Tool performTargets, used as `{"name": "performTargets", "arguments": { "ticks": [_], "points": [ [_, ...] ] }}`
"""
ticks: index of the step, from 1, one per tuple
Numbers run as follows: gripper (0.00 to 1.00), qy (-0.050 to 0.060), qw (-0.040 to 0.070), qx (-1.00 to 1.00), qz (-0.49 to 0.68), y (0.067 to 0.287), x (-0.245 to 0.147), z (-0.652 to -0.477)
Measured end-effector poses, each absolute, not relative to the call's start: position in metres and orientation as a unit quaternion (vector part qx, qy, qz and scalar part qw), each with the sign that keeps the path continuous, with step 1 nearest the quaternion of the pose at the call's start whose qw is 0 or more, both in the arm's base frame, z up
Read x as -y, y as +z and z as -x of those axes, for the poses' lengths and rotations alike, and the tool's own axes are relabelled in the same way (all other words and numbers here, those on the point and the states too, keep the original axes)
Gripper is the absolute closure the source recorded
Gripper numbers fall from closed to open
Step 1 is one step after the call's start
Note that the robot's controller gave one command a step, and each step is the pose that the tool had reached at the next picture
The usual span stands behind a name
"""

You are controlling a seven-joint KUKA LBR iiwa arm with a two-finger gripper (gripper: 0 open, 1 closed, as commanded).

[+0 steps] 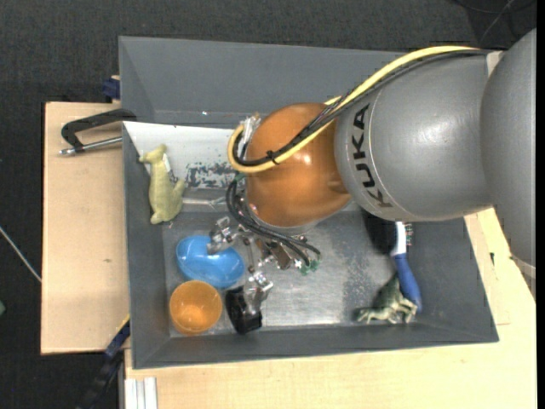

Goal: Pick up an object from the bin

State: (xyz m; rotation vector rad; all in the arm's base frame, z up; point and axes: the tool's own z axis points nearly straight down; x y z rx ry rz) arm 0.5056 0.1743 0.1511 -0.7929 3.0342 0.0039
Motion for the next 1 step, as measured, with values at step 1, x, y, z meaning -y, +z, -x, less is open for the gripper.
{"name": "performTargets", "arguments": {
  "ticks": [1],
  "points": [
    [0.00, 0.002, 0.006, -0.929, 0.369, 0.0747, -0.1364, -0.5231]
  ]
}}
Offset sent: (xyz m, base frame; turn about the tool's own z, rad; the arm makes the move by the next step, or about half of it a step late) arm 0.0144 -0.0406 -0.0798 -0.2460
